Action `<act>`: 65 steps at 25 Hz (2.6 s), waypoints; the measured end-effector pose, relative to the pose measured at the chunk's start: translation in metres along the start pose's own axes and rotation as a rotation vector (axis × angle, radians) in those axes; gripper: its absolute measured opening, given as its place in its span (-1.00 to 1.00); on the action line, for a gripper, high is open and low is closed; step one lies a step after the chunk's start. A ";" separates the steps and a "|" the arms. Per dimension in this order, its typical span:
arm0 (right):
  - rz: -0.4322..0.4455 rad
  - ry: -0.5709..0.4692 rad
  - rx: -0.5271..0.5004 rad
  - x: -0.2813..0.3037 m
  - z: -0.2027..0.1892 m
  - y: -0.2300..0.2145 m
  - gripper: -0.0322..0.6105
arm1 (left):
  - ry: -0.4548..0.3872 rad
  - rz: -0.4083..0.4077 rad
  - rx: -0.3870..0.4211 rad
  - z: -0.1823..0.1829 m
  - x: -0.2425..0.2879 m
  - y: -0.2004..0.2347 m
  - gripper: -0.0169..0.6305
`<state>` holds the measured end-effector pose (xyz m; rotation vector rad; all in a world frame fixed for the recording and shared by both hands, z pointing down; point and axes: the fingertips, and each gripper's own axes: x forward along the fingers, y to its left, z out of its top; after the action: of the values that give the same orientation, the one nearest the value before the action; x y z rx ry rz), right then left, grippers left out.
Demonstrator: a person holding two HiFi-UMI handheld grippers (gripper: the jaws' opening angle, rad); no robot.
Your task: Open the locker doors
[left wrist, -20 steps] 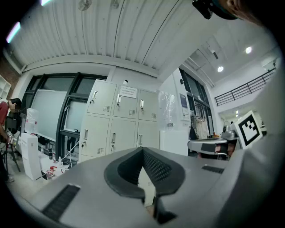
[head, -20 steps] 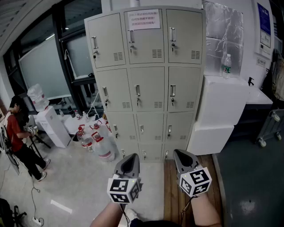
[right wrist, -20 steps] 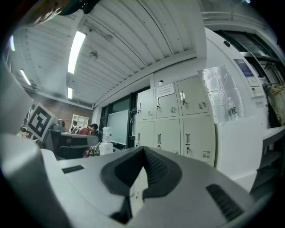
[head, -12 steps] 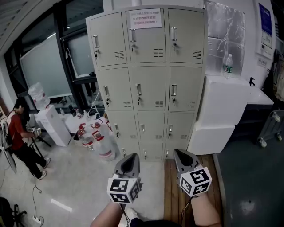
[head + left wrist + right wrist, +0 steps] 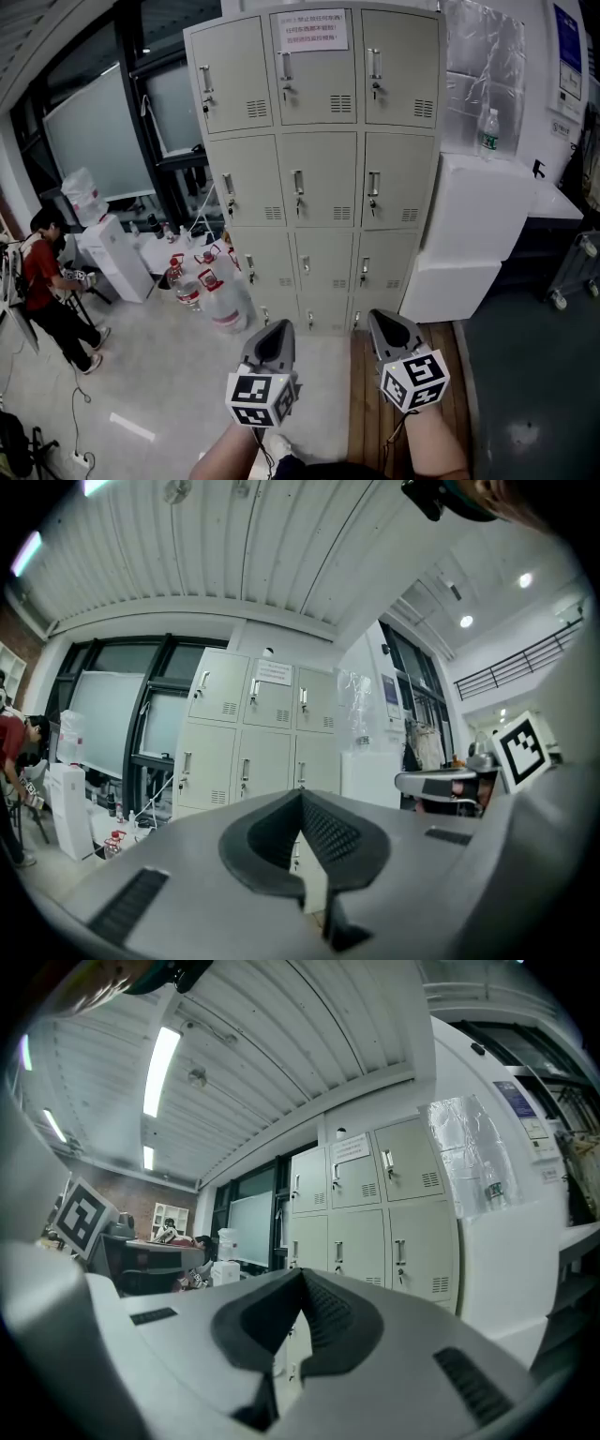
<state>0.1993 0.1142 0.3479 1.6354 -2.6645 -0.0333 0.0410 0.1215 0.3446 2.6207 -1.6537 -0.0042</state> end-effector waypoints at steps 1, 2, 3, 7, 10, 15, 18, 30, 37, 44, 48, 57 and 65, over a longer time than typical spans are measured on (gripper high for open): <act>0.001 0.000 0.001 0.001 0.000 0.000 -0.90 | 0.000 0.001 -0.001 0.000 0.000 0.001 -0.95; 0.001 0.001 0.002 0.003 -0.001 0.001 -0.90 | 0.001 0.002 -0.002 0.000 0.000 0.003 -0.95; 0.002 0.003 0.003 0.004 -0.001 0.001 -0.90 | 0.001 0.004 -0.002 -0.001 0.001 0.005 -0.95; 0.007 0.006 0.003 0.013 0.000 0.004 -0.90 | 0.004 0.008 0.004 -0.001 0.003 0.013 -0.94; 0.010 0.007 0.004 0.020 0.000 0.007 -0.90 | 0.005 0.006 0.002 0.000 0.004 0.019 -0.95; 0.015 0.012 0.009 0.036 -0.001 0.015 -0.90 | 0.005 0.008 0.002 0.001 0.007 0.034 -0.94; 0.019 0.015 0.011 0.049 -0.002 0.021 -0.90 | 0.005 0.013 0.002 0.000 0.009 0.047 -0.95; 0.027 0.044 0.027 0.125 -0.011 0.041 -0.90 | 0.021 0.031 -0.026 -0.004 0.035 0.123 -0.95; 0.018 0.055 0.041 0.183 -0.016 0.047 -0.90 | 0.033 0.024 -0.039 -0.005 0.066 0.172 -0.94; -0.010 0.056 0.048 0.235 -0.016 0.055 -0.90 | 0.037 -0.006 -0.034 -0.004 0.094 0.218 -0.94; -0.032 0.051 0.047 0.255 -0.016 0.061 -0.90 | 0.054 -0.045 -0.041 -0.005 0.105 0.232 -0.95; -0.092 0.051 0.045 0.276 -0.016 0.069 -0.90 | 0.031 -0.117 -0.042 0.003 0.120 0.251 -0.95; -0.137 0.062 0.037 0.278 -0.013 0.056 -0.90 | 0.035 -0.166 -0.038 0.005 0.131 0.246 -0.95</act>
<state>0.0240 -0.1090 0.3632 1.7963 -2.5186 0.0646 -0.1250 -0.1023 0.3516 2.7041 -1.4061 0.0046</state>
